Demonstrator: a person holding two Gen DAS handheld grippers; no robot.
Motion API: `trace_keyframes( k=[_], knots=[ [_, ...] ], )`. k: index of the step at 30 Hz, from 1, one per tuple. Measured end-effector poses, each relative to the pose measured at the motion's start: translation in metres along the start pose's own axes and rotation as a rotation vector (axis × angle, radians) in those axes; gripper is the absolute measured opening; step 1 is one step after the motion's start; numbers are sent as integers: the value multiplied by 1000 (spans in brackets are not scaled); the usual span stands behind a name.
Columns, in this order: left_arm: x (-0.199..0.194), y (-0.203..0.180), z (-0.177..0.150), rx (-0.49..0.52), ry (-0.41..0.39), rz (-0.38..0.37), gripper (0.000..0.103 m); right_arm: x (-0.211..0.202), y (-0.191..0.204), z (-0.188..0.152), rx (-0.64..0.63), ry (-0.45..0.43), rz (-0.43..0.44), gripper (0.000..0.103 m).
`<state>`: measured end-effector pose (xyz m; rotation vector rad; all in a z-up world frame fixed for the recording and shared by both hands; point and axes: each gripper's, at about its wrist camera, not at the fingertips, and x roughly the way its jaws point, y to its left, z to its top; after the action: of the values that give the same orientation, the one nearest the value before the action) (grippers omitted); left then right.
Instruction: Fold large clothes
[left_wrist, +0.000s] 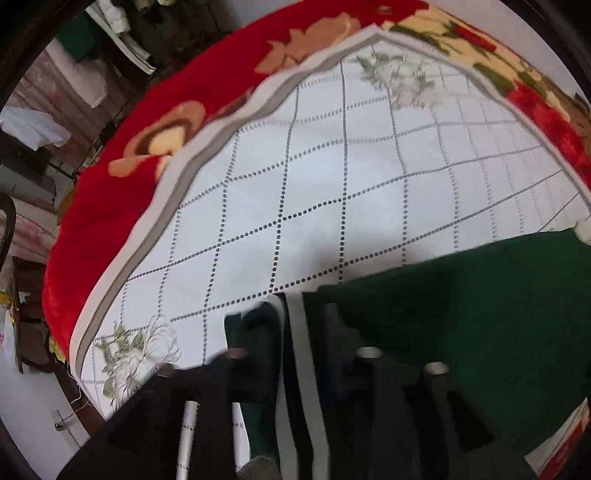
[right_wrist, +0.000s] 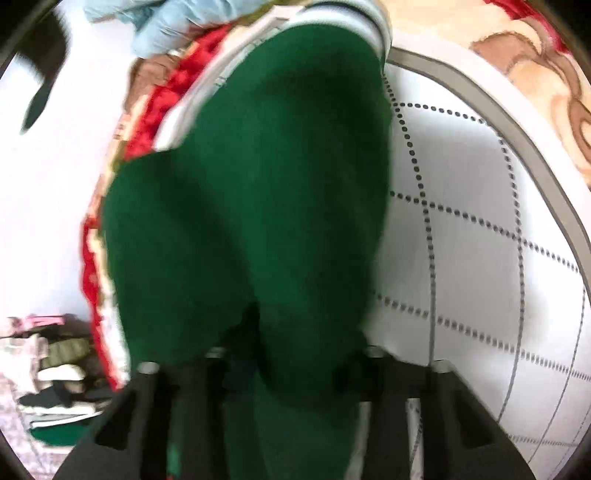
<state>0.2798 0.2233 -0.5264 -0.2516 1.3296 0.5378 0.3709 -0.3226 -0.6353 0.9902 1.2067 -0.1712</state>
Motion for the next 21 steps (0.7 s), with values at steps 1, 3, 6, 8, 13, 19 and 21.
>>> trace_keyframes(
  k=[1,3,6,8,13,19,21],
  knots=[
    [-9,0,-2,3,-8,-12,64,-11,-3,-6,13,14,22,23],
    [-27,-8,-4,6,-34,-42,99,-29,-8,-18,30,48,33,21],
    [-52,-29,-15,72,-57,-51,99,-59,-20,-48,31,107,9,19],
    [-64,-49,-25,116,-52,-83,99,-80,-42,-76,44,176,-48,19],
    [-72,-108,-54,223,4,-174,99,-94,-98,-123,80,382,-244,41],
    [-47,-203,-62,327,10,-194,99,-157,-86,-116,-71,272,-361,46],
    [-24,-232,-60,354,18,-170,99,-171,-67,-100,-151,201,-360,54]
  ],
)
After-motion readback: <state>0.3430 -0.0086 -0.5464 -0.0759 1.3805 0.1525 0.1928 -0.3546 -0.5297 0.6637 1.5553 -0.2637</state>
